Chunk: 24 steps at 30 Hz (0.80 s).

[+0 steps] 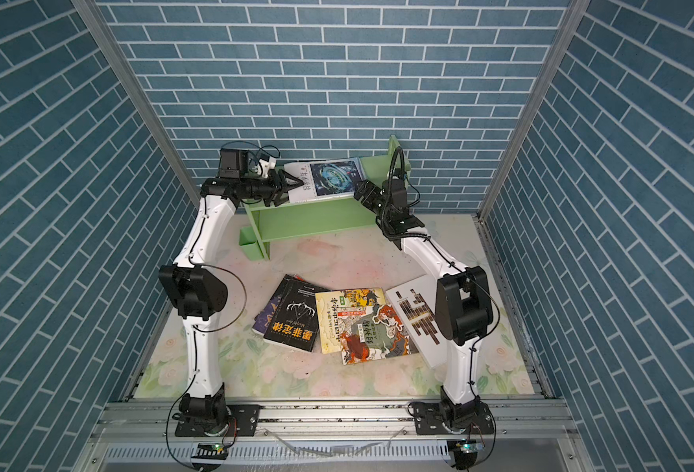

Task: Stacking books/files
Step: Place the book at the bookshelf.

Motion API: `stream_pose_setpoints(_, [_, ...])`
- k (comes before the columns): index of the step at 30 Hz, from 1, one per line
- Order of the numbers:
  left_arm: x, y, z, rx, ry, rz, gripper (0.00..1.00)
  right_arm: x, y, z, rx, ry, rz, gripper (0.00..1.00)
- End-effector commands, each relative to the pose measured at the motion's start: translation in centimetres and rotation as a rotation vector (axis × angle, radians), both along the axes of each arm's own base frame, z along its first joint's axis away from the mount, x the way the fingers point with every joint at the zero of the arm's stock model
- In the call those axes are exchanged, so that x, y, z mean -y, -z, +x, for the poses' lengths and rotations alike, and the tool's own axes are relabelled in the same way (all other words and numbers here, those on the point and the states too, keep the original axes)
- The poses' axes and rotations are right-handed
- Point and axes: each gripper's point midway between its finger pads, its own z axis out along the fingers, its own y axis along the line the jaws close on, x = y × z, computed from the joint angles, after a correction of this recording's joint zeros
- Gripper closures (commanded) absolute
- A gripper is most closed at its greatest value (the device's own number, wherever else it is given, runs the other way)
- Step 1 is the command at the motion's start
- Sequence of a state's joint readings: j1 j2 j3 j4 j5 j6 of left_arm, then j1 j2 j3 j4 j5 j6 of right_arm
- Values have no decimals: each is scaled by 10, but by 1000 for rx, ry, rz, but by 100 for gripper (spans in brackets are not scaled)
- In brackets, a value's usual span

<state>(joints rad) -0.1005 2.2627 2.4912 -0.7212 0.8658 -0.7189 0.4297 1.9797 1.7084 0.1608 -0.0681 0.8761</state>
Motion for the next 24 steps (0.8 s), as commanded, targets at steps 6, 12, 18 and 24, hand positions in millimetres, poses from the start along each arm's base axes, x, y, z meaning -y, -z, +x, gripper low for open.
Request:
stream_pose_setpoints(6, [-24,-16,6,80,-96,111,24,0,-20,-4,33,-6,64,7])
stream_pose_setpoints(12, [-31,-23,10,126,-136,159,20,2,-17,-11,24,-7,60,7])
stream_pose_setpoints(18, [-33,-43,10,223,-160,218,19,4,-18,-16,21,-8,59,7])
stream_pose_setpoints(24, [-6,-76,-24,383,-68,320,17,10,-34,-28,48,-11,55,7])
